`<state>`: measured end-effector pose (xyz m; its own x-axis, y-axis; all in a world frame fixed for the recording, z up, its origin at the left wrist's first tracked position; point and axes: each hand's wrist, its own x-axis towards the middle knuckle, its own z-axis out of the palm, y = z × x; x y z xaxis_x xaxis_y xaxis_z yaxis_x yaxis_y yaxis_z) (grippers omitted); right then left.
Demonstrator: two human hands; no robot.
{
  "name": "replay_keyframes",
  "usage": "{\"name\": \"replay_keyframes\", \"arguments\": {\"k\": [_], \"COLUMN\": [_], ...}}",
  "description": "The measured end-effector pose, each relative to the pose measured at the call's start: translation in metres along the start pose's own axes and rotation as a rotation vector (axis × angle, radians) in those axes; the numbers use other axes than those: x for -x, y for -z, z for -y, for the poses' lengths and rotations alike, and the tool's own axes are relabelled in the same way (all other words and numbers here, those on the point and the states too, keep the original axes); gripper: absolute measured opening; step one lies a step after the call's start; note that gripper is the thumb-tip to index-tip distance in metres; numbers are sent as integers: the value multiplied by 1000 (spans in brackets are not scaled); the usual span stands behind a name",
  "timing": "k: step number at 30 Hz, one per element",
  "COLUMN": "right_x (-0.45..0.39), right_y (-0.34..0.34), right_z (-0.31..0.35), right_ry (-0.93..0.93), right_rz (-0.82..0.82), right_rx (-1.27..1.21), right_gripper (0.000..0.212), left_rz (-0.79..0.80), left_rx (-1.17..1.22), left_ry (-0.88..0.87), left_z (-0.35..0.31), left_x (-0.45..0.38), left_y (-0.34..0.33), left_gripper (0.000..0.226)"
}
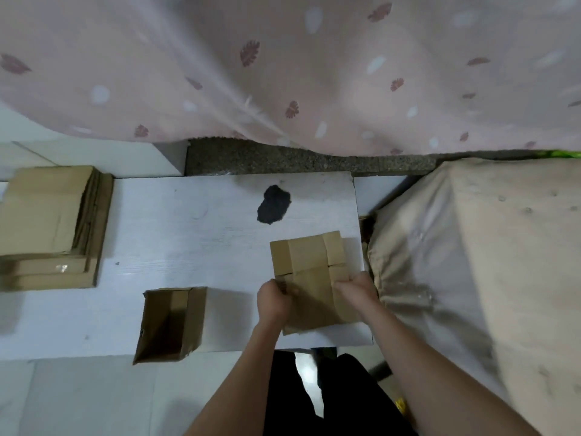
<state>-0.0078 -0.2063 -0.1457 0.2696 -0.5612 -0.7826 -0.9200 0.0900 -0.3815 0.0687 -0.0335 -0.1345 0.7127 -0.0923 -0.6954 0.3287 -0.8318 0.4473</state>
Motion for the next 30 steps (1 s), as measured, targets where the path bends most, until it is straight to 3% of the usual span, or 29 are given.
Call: {"name": "replay_keyframes", "arguments": {"k": [5, 9, 16, 25, 30], "right_x": [35, 70, 131, 210, 249], "right_y": [17, 23, 16, -27, -75], "right_z": [6, 14, 34, 66, 81], "right_ry": [275, 458, 680, 885, 942], "right_rz": [80, 118, 171, 208, 231], "right_rx": [-35, -85, -94, -106, -57], "right_gripper": [53, 22, 24, 35, 39], "left_rz": [-58, -241, -545, -843, -901], "left_rx": [314, 541, 717, 661, 724], "left_ry": [4, 34, 26, 19, 49], "left_z": [-4, -2, 4, 37, 78], "left_x": [47, 89, 158, 199, 203], "left_y": [15, 27, 50, 107, 146], "left_gripper": [26, 29, 32, 39, 34]}}
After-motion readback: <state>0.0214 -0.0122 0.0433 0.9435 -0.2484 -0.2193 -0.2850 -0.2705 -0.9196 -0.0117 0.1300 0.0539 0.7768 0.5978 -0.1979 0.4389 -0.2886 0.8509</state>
